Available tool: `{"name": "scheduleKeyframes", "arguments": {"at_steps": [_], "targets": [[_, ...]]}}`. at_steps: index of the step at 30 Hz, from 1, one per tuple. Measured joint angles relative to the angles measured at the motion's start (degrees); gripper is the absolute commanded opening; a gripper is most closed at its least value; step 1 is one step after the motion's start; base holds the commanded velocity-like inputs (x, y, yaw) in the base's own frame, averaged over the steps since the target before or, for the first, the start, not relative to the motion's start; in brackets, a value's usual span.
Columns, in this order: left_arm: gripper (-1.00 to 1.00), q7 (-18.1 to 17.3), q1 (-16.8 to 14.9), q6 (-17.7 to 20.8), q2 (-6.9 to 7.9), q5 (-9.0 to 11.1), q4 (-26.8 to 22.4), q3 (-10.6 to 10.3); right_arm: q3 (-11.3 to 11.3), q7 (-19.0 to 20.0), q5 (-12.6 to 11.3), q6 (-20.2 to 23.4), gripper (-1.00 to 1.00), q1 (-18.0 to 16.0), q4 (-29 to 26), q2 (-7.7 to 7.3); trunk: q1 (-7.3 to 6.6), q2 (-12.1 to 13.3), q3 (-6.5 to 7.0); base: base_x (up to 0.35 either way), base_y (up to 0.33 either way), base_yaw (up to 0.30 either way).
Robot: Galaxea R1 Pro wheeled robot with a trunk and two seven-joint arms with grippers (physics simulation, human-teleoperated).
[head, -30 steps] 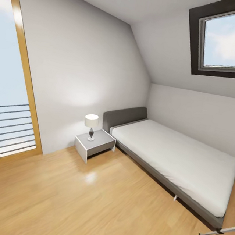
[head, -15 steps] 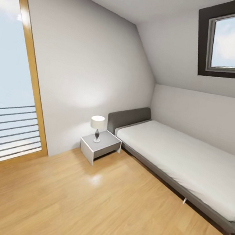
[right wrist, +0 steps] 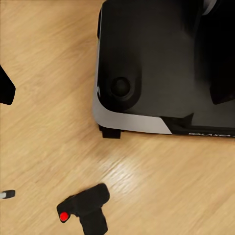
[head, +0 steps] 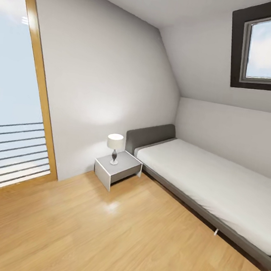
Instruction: Attach the digital camera to the camera tripod in the bedroom.
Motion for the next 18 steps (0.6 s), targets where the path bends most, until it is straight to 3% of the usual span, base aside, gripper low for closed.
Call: {"name": "scheduleKeyframes", "arguments": {"at_steps": [7, 18], "targets": [[1.00, 0.02, 0.00, 0.00, 0.06, 0.00, 0.01, 0.00, -0.02, -0.25, -0.04, 0.02, 1.00, 0.00, 0.00, 0.06, 0.00, 0.00, 0.05, 0.000, 0.006, -0.123], [1.00, 0.00, 0.00, 0.01, 0.08, -0.01, 0.01, 0.00, -0.05, -0.32, -0.05, 0.02, 1.00, 0.00, 0.00, 0.08, 0.00, 0.00, 0.35, 0.000, 0.001, -0.221]]}}
